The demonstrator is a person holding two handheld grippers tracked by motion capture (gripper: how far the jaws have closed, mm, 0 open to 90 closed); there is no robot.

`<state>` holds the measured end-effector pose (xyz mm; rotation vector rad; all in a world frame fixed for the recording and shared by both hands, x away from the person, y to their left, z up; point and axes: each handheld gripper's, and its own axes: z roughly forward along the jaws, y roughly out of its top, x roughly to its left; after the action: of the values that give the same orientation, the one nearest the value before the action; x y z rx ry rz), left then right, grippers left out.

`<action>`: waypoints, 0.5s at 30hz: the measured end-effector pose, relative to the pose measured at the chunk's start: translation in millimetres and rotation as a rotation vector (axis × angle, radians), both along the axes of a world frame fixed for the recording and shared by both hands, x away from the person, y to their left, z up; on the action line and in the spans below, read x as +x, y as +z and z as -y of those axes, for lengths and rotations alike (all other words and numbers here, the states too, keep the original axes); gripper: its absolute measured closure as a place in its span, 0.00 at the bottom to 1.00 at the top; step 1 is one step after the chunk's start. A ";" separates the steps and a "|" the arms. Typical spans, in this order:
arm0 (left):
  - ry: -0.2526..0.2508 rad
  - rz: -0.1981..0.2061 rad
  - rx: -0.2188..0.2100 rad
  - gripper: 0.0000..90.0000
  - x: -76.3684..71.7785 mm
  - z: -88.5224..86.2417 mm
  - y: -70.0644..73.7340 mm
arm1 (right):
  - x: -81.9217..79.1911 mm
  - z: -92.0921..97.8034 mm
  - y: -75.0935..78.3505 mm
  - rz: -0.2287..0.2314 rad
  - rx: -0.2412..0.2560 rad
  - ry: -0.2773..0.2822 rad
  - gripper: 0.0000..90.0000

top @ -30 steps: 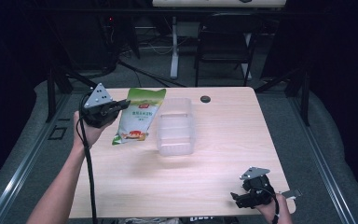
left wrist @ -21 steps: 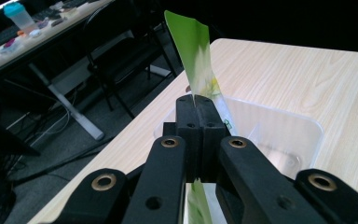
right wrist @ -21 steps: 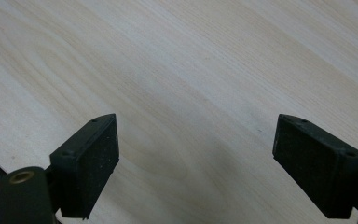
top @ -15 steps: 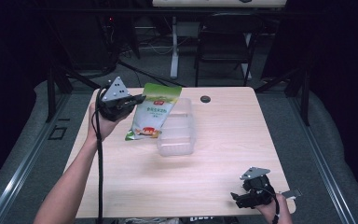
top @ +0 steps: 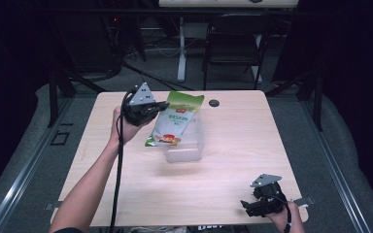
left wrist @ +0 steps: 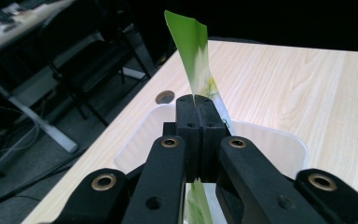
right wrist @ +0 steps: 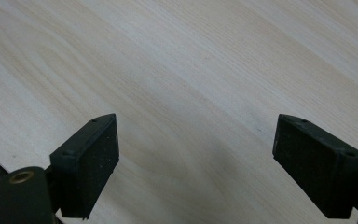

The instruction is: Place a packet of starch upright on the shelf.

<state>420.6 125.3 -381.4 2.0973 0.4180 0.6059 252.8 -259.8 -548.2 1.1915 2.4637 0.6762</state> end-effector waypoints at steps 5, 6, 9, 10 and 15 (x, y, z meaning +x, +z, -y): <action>-0.020 -0.014 -0.003 1.00 4.3 11.1 -8.3 | -0.2 0.5 0.5 -0.002 -0.002 0.002 0.15; -0.020 -0.014 -0.003 1.00 4.3 11.1 -8.3 | -0.5 0.5 0.7 0.002 -0.006 -0.002 0.15; -0.033 -0.019 -0.003 1.00 5.8 16.1 -11.4 | -0.7 0.6 0.8 0.002 -0.006 -0.003 0.15; -0.037 -0.022 -0.002 1.00 6.6 17.6 -12.6 | -0.7 0.7 0.8 0.002 -0.006 -0.002 0.15; -0.055 -0.052 0.023 1.00 10.6 25.8 -22.5 | -0.9 0.8 0.6 0.007 -0.004 -0.004 0.15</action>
<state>431.2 99.5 -403.9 2.1431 0.3832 0.5275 251.8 -260.6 -547.5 1.1904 2.4556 0.6721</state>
